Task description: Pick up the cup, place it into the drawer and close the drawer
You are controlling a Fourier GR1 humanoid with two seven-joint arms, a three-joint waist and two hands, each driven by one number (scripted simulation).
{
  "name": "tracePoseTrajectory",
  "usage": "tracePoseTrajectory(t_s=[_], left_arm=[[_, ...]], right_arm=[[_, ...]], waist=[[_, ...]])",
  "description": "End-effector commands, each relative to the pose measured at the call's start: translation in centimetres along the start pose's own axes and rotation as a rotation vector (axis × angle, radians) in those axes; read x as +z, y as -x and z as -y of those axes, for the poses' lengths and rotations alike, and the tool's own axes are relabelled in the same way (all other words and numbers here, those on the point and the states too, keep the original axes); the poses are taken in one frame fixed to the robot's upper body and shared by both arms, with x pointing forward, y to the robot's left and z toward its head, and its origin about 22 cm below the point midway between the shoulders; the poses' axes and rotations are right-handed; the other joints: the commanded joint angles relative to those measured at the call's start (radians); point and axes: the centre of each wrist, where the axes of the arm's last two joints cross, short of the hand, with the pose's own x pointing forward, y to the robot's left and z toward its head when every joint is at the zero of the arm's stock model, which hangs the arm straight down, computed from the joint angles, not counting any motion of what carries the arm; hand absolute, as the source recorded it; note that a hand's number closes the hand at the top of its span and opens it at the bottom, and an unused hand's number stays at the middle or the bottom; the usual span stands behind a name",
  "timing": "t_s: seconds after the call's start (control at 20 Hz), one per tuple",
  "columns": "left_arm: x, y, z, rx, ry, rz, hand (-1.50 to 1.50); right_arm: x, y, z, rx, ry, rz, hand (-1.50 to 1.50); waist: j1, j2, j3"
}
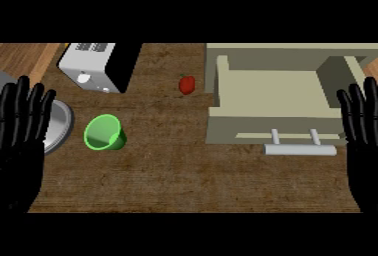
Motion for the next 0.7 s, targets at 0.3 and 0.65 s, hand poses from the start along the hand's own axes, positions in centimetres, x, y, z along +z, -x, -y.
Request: tracePoseTrajectory(t_s=[0.3,0.65], left_arm=[[-0.8,4.5,-4.0,0.337,0.344,-0.151,-1.5],[-4.7,7.4,-11.0,0.412,0.373,-0.187,-1.5]], right_arm=[[0.1,1.0,-1.4,-0.012,-0.185,-0.105,-1.5],[-3.3,1.6,-1.2,-0.019,-0.221,-0.135,-1.5]], waist=[[-0.022,-0.014,-0.014],[-0.02,-0.025,-0.01]])
